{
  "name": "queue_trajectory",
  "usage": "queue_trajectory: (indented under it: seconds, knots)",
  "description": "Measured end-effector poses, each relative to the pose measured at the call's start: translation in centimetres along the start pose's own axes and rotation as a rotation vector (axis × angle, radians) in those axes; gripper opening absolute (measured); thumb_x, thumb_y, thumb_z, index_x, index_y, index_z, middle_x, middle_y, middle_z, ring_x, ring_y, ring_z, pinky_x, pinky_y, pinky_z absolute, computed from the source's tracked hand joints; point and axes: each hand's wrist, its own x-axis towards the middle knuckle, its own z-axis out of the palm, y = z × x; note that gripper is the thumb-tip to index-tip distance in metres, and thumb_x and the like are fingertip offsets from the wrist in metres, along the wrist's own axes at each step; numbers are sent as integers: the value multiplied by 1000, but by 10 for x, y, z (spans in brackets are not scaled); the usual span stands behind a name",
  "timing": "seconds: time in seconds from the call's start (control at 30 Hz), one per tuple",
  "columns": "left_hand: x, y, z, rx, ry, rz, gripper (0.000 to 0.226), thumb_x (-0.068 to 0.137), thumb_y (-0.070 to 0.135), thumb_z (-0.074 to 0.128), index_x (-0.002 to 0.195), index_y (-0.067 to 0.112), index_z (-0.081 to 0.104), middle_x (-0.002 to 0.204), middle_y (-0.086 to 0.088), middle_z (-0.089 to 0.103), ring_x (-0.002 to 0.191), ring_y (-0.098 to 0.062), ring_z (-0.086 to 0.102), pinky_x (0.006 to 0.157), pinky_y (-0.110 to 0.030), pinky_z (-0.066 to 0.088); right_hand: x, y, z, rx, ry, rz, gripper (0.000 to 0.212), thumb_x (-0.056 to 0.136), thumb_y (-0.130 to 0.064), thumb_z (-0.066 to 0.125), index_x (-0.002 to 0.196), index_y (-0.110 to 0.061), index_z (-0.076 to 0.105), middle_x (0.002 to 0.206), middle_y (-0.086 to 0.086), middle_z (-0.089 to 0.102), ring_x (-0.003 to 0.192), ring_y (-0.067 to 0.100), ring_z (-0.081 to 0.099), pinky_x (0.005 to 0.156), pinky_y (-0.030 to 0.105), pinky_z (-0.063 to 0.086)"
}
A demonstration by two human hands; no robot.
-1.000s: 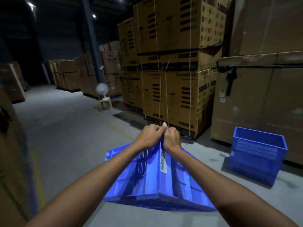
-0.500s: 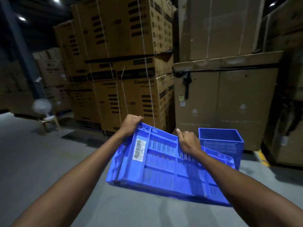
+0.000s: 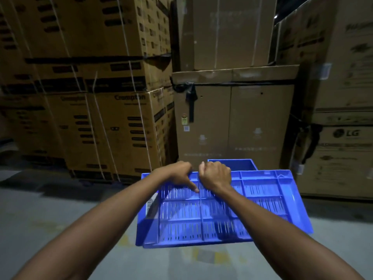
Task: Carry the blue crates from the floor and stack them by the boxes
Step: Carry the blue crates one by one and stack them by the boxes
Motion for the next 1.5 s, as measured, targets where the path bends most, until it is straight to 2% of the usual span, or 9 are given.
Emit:
queue_trajectory:
  seconds: [0.2,0.3,0.5,0.63,0.7,0.9,1.1,1.33,1.5]
  knots:
    - [117,0,-34,7,73,63,63,59,66,79,58,11,48,52,2,52,54,-19,50,51,-33,38,96,118,13,141,-278,-179,54,89,-71,42,58,-27,46,59,-2,54,71,29,58,58,35,35]
    - [150,-16,-63,51,71,52,65,57,68,79,67,8,56,56,1,63,57,-17,61,52,-32,41,144,175,1,101,-534,-151,72,59,-92,53,65,-21,60,59,-4,58,64,20,59,62,37,47]
    - [193,-30,-94,20,-20,-38,45,60,60,82,78,22,65,72,5,71,68,-10,66,62,-32,49,182,210,22,62,-404,-155,77,56,-84,67,64,-9,55,54,0,55,61,24,58,56,35,44]
    - [231,-24,-95,-1,-159,-84,72,45,75,78,90,20,67,87,4,69,82,-16,64,74,-33,50,202,201,24,-57,-332,-221,69,62,-82,66,62,-15,49,57,-3,50,60,24,51,55,33,37]
    - [254,-19,-78,63,-127,-84,74,42,74,80,97,26,66,90,8,66,85,-16,62,79,-36,53,215,196,27,-119,-329,-233,68,63,-82,65,65,-16,53,61,-2,52,62,24,50,56,32,36]
    - [317,-38,-38,-74,-86,-14,38,57,50,89,71,27,61,66,6,68,63,-13,68,62,-34,56,246,212,71,-214,-344,-232,73,62,-88,57,73,-16,61,70,3,65,69,28,62,61,34,47]
    - [412,-65,-35,14,-12,94,41,61,52,85,73,21,62,65,5,62,69,-20,63,64,-32,51,314,250,127,-236,-361,-147,71,60,-88,58,72,-17,59,74,5,67,76,31,65,62,36,45]
    - [530,-131,-5,153,97,111,42,79,49,74,81,11,55,80,-11,58,78,-33,58,62,-38,43,427,268,222,-277,-781,-6,51,71,-67,70,88,-20,62,91,4,67,89,27,63,74,39,51]
    - [600,-178,19,207,164,61,30,85,42,65,98,16,62,106,-13,67,101,-36,62,76,-40,47,468,277,302,-293,-647,-7,40,80,-53,66,101,-19,63,112,8,67,104,31,63,81,39,50]
